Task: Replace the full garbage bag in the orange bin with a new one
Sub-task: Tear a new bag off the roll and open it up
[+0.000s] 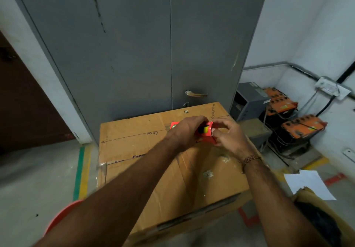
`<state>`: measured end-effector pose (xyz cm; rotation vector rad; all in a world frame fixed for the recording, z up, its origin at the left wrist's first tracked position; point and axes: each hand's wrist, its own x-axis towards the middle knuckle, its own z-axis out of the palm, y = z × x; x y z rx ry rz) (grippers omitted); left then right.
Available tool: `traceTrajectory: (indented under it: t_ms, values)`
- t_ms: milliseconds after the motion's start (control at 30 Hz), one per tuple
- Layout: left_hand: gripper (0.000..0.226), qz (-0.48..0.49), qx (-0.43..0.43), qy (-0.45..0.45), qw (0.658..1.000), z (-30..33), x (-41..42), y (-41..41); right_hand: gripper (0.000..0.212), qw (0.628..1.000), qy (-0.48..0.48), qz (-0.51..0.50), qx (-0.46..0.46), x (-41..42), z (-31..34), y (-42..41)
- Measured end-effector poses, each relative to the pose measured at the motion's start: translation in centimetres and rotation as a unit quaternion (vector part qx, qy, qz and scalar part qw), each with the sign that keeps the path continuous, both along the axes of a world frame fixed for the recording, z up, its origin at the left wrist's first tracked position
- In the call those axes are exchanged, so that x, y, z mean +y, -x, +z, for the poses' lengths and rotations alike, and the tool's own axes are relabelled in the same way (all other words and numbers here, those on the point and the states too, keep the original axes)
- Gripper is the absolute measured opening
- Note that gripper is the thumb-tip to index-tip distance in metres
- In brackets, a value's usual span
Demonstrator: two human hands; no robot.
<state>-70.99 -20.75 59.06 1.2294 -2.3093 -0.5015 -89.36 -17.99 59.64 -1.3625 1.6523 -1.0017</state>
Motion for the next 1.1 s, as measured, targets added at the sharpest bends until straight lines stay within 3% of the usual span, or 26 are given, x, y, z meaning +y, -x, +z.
traceTrajectory:
  t_ms: [133,300,567,767,867,1000,1100]
  values:
    - [0.057,-0.007,-0.028,0.042,0.999,0.1,0.4,-0.5,0.034,1.0,0.006,0.011,0.01,0.1,0.1,-0.6]
    - [0.062,0.001,-0.078,0.031,0.997,0.3,0.6,-1.2,0.029,0.998,0.02,0.019,0.063,0.3,0.5,-1.1]
    - [0.078,0.033,-0.113,0.007,0.993,0.6,0.5,-2.4,0.05,0.992,0.063,-0.038,0.099,0.9,0.8,-1.8]
    - [0.084,0.055,-0.069,-0.041,0.995,1.3,0.6,-3.0,0.035,0.933,0.217,-0.03,0.284,2.3,0.8,-2.4]
    - [0.084,0.056,-0.057,-0.039,0.996,1.4,0.8,-3.3,0.028,0.935,0.214,0.023,0.282,2.4,1.0,-3.2]
    - [0.084,0.059,-0.068,-0.029,0.995,1.5,0.9,-3.6,0.022,0.934,0.181,0.021,0.309,2.3,1.1,-3.6]
    - [0.083,0.062,-0.06,-0.033,0.996,1.6,1.2,-3.9,0.024,0.896,0.187,-0.001,0.403,2.4,1.5,-3.8]
